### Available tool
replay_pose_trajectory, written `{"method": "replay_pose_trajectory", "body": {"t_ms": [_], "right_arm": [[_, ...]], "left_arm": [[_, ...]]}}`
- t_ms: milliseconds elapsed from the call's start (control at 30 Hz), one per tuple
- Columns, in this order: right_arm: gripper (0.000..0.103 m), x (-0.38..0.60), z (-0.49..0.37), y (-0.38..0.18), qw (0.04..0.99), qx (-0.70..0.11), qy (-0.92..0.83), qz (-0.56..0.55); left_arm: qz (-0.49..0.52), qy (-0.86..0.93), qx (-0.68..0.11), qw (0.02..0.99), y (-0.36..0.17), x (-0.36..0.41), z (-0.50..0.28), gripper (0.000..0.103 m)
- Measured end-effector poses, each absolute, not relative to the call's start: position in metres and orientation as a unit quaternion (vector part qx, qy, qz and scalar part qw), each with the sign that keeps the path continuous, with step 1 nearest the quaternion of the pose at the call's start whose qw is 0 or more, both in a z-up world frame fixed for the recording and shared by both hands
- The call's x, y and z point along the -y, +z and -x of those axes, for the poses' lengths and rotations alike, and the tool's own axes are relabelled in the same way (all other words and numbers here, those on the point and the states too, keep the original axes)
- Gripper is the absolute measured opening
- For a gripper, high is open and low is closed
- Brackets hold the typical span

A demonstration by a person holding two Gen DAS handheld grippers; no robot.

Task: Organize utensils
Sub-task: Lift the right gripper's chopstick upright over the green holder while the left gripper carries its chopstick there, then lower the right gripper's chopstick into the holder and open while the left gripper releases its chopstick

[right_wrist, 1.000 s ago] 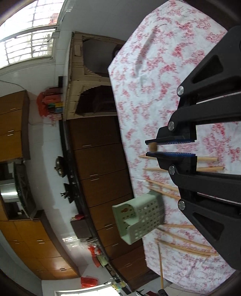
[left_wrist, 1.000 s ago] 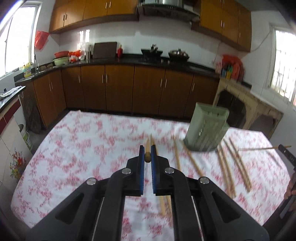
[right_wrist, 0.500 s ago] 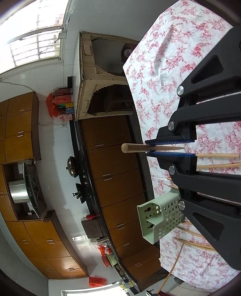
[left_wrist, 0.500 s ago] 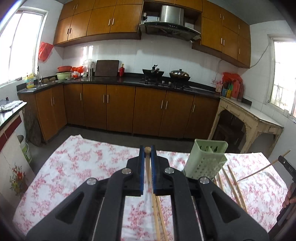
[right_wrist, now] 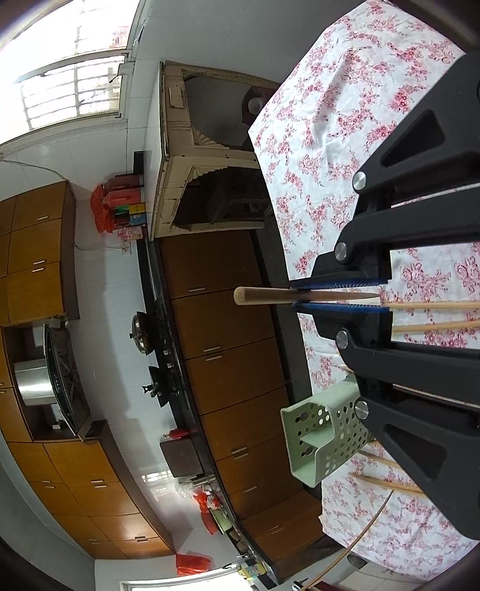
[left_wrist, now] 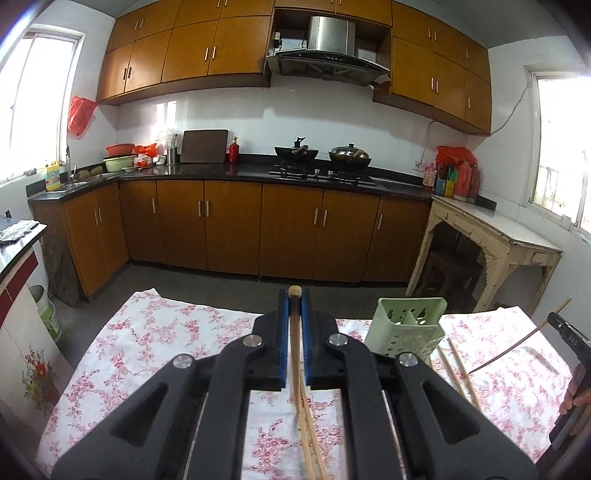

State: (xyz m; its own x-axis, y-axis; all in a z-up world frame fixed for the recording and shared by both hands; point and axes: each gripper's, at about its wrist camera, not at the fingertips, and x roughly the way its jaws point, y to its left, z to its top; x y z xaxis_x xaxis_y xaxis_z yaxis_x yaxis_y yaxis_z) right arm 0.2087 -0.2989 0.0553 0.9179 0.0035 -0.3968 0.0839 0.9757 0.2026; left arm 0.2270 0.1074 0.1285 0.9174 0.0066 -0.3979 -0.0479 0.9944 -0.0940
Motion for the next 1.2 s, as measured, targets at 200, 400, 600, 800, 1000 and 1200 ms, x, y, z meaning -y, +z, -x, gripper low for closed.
{"method": "replay_pose_trajectory", "body": {"t_ms": [200, 400, 600, 800, 1000, 1200], "right_arm": [[0.008, 0.285, -0.214, 0.110, 0.981, -0.168, 0.014, -0.094], [0.007, 0.264, -0.227, 0.169, 0.983, -0.129, 0.073, -0.105], [0.007, 0.235, -0.249, 0.195, 0.982, -0.117, 0.111, -0.099], [0.007, 0.214, -0.272, 0.178, 0.980, -0.129, 0.122, -0.086], [0.007, 0.200, -0.298, 0.145, 0.975, -0.170, 0.122, -0.076], [0.008, 0.201, -0.319, 0.112, 0.960, -0.227, 0.132, -0.100]], "left_arm": [[0.036, -0.014, -0.172, 0.984, 0.173, -0.091, -0.230, 0.007], [0.040, -0.044, -0.125, 0.990, 0.236, -0.068, -0.237, 0.007], [0.036, -0.071, -0.113, 0.990, 0.274, -0.033, -0.262, 0.007], [0.030, -0.083, -0.139, 0.986, 0.260, -0.008, -0.291, 0.007], [0.020, -0.074, -0.182, 0.980, 0.219, 0.002, -0.323, 0.007], [0.032, -0.076, -0.221, 0.972, 0.184, -0.004, -0.343, 0.007]]}}
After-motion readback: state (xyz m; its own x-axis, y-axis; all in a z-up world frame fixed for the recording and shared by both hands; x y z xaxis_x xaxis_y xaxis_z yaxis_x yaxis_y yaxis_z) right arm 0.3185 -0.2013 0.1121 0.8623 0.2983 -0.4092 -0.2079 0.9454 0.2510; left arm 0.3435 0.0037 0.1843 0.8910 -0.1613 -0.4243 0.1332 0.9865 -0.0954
